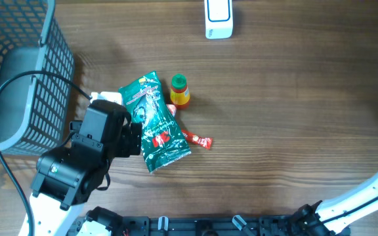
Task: Scan the item barcode
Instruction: 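Carry the jar off to the right edge of the table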
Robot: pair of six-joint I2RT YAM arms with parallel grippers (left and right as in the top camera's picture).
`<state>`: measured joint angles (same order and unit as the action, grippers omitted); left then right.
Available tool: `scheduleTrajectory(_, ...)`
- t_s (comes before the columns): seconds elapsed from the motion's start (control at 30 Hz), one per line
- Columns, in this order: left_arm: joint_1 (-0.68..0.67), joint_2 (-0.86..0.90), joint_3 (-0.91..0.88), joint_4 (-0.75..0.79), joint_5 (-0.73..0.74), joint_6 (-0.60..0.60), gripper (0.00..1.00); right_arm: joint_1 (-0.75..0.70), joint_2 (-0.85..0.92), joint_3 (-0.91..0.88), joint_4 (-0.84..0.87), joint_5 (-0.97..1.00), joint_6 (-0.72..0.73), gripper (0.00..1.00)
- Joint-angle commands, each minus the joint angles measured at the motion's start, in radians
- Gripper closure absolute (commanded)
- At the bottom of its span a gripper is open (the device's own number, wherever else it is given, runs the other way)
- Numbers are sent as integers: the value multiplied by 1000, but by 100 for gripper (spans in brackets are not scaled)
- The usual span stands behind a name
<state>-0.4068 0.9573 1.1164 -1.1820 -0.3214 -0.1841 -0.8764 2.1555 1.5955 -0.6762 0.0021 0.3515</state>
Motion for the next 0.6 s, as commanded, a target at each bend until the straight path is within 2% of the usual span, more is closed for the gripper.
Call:
scheduleTrajectory(0.0,-1,-2,0,3,-9,12,0,-56,12,10,33,30,-16,29)
scheduleTrajectory(0.07,-1,-2,0,3,-9,12,0,-71,12,12,52,30,-31,19)
scheduleTrajectory(0.1,-1,-2,0,3,-9,12,0,-75,12,24,55,14,-37,0)
scheduleTrajectory(0.4,-1,-2,0,3,-9,12,0,-64,-85,267,-93,-95,-32,0)
scheduleTrajectory(0.47,-1,-2,0,3,-9,12,0,-64,-139,284,-96,-209,-6,0)
scheduleTrajectory(0.57,-1,-2,0,3,-9,12,0,-51,-243,284,-114,-468,177,0)
